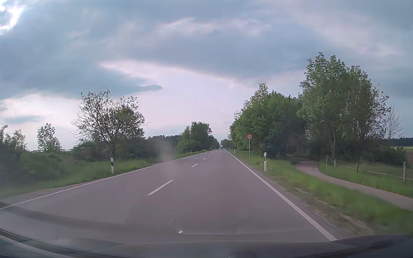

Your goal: Follow the waypoints while adhering to traffic rules and regulations

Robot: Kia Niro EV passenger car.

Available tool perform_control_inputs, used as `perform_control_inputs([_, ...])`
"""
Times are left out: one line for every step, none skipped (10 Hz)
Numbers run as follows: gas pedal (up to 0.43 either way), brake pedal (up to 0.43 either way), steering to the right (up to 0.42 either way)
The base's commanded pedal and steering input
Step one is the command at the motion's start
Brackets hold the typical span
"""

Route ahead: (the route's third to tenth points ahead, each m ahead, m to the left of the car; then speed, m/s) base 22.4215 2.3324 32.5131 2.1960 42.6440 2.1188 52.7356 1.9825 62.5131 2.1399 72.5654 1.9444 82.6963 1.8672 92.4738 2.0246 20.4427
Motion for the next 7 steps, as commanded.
perform_control_inputs([0.000, 0.000, 0.000])
perform_control_inputs([0.000, 0.000, 0.000])
perform_control_inputs([0.000, 0.000, 0.000])
perform_control_inputs([0.000, 0.000, 0.000])
perform_control_inputs([0.000, 0.000, 0.000])
perform_control_inputs([0.000, 0.000, 0.000])
perform_control_inputs([0.000, 0.000, 0.000])
